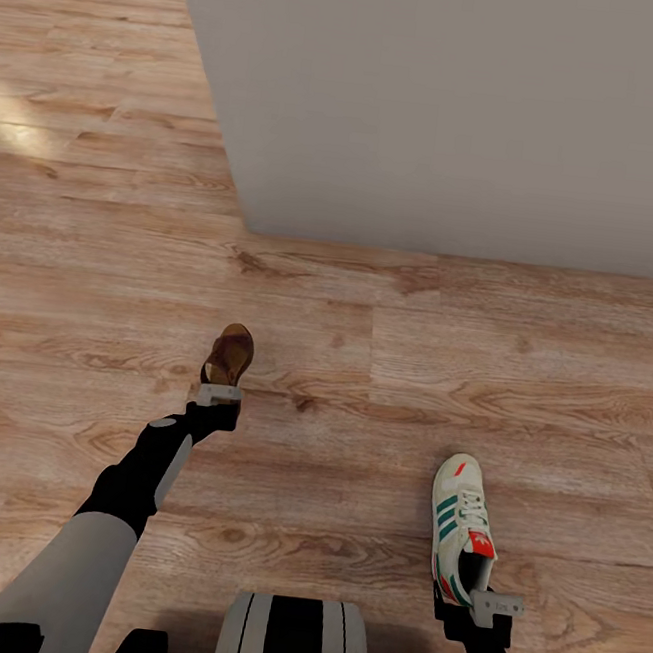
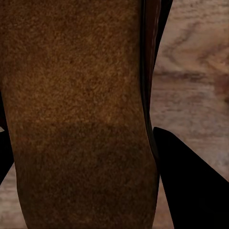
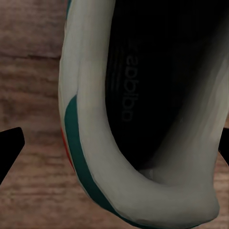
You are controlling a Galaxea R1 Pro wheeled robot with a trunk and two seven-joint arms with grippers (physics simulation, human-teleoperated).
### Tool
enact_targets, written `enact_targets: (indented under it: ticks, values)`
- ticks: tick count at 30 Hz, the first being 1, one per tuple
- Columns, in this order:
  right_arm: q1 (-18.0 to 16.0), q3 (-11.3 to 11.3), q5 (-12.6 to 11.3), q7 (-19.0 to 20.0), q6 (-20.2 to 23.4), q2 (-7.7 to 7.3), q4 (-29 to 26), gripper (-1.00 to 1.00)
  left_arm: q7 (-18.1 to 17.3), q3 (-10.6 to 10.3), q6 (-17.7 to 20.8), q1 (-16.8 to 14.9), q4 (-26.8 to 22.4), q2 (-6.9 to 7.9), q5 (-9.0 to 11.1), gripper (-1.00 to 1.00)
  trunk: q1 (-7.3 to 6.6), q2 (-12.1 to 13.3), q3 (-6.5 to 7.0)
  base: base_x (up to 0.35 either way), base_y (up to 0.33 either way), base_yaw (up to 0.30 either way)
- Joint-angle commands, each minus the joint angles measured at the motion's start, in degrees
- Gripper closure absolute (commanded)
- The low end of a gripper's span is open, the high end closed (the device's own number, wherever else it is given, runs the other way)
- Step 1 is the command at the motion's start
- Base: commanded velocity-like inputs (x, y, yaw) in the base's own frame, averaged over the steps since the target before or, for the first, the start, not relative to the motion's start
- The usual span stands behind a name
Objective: Pick up the two gym shoes and the two sandals from the corridor floor and place them onto the hallstand (shoe rack) in the corridor, making sure they are on the rack and not on the floor. Arrange them so the two gym shoes are next to each other and the two sandals are next to each other.
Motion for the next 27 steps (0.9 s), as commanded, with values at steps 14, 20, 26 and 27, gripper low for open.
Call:
enact_targets:
  ticks: [14,20,26,27]
  values:
    - [0.0,-0.2,0.6,0.2,-0.2,-0.06,-0.1,-1.00,-0.6,0.3,0.3,-0.1,-0.1,-0.08,-0.4,1.00,-0.01,0.0,-0.03,0.017,0.000,0.000]
    - [0.0,-0.2,0.6,0.2,-0.2,-0.06,-0.1,-1.00,-0.6,0.3,0.2,0.0,-0.1,-0.08,-0.4,1.00,-0.01,0.0,-0.03,0.008,0.000,0.000]
    - [0.0,-0.2,0.6,0.2,-0.2,-0.06,-0.1,-1.00,-0.6,0.3,0.2,-0.1,-0.1,-0.08,-0.4,1.00,-0.01,0.0,-0.03,0.001,0.000,0.000]
    - [0.0,-0.2,0.6,0.2,-0.2,-0.06,-0.1,-1.00,-0.6,0.3,0.2,-0.1,-0.1,-0.08,-0.4,1.00,-0.01,0.0,-0.03,0.000,0.000,0.000]
